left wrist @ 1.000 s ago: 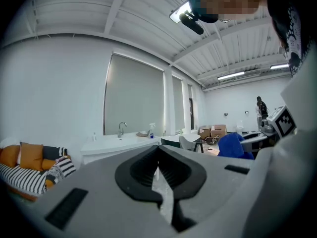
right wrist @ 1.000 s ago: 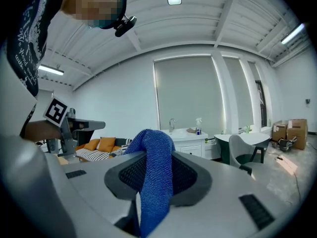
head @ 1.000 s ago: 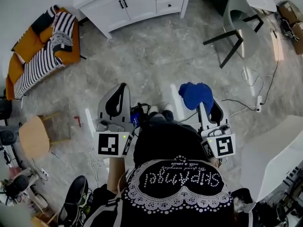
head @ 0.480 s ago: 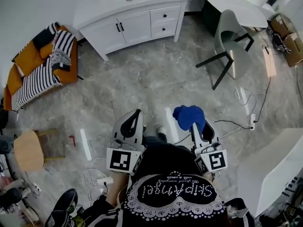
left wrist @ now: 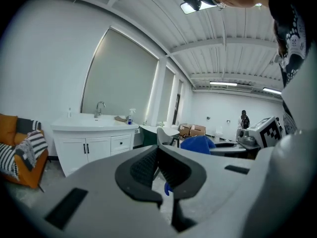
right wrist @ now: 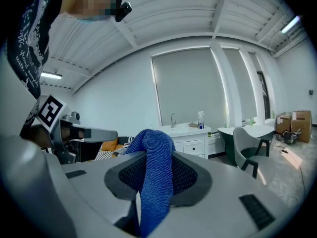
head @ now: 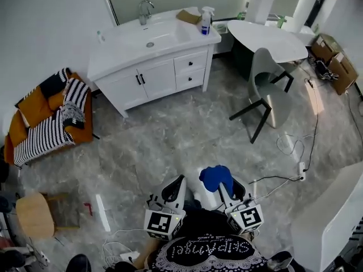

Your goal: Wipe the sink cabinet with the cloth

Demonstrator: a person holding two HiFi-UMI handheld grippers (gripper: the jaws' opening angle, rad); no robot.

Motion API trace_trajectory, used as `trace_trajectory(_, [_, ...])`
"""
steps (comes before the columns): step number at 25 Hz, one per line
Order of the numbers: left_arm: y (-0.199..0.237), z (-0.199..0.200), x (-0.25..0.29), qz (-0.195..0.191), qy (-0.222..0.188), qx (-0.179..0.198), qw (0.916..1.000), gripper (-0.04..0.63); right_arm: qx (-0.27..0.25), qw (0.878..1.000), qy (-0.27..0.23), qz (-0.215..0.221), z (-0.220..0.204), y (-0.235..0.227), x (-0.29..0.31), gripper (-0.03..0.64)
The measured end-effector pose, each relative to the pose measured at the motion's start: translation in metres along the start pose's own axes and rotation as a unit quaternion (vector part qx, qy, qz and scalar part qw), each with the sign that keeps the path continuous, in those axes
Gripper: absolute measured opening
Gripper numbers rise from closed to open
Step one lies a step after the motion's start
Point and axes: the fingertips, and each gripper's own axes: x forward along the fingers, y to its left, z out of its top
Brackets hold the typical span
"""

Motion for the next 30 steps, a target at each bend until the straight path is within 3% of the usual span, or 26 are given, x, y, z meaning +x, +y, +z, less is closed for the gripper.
trace_trajectory(11, [0.07,0.031,0.037,-0.005,0.001,-0.016,0.9999,0.005,-0.006,0.999,-0.019,-0.042,0.042,-0.01,0.06,0.106])
trace_trajectory(18, [0.104,0.04,0.055,-0.023,0.011,-0.029,0.9993,0.005,0.002,0.998,-0.008,-0.058,0.046,-0.006,0.084,0.106])
trace_trajectory(23, [0.112,0.054,0.065,-0.045,-0.005,-0.028,0.9986,0.005,-0.01,0.999,-0.01,-0.052,0.051,0.004,0.099,0.106])
trace_trajectory(30, [0.117,0.051,0.058,-0.039,-0.005,-0.039,0.9985,0.005,-0.011,0.999,-0.006,-0.037,0.047,0.017,0.109,0.106])
